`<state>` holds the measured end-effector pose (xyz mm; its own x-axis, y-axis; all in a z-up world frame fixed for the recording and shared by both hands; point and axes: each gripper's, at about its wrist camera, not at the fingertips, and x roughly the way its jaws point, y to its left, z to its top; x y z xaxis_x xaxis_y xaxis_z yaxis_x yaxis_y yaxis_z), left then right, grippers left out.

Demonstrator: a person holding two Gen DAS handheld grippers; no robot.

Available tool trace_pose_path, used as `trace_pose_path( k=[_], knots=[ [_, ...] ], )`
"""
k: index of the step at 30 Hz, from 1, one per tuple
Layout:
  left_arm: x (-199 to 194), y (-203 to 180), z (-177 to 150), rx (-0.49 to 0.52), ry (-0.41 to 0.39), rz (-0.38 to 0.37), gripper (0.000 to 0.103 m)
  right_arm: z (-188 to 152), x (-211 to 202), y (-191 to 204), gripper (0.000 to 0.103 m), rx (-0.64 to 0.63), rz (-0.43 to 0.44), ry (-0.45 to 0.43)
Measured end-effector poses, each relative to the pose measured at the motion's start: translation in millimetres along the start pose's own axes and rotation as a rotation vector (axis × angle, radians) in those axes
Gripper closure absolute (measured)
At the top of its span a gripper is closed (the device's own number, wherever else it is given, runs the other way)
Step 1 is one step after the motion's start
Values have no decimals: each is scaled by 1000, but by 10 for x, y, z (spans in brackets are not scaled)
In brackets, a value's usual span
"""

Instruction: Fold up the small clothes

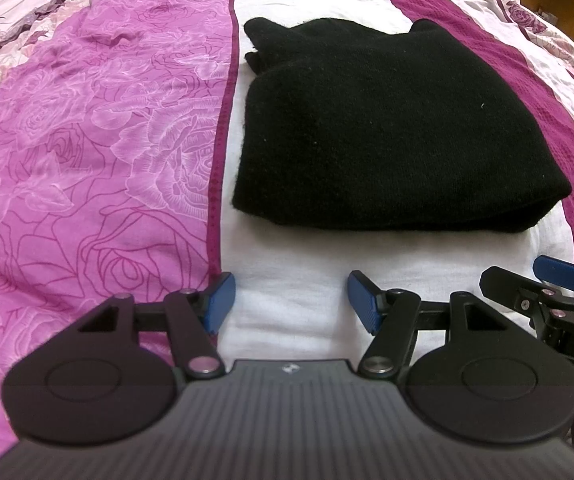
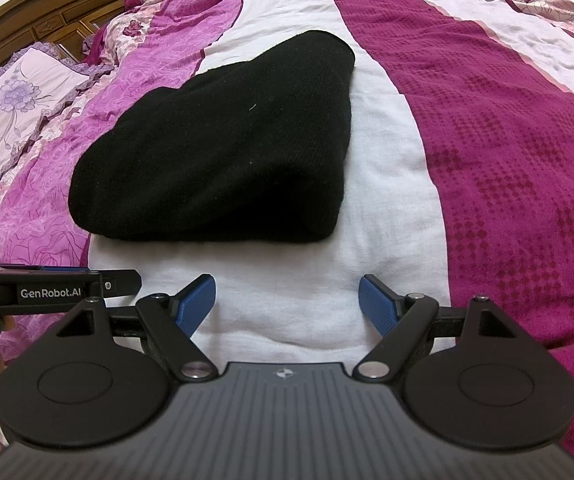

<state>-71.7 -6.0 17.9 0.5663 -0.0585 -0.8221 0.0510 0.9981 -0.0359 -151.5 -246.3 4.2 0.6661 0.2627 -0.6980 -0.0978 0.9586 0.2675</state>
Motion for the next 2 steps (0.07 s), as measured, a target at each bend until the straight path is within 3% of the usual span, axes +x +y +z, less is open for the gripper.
trace_pose_path(
  k=[2],
  knots=[
    [1,-1,0,1,1,1,39,0,0,1,19,1,1,0]
  ],
)
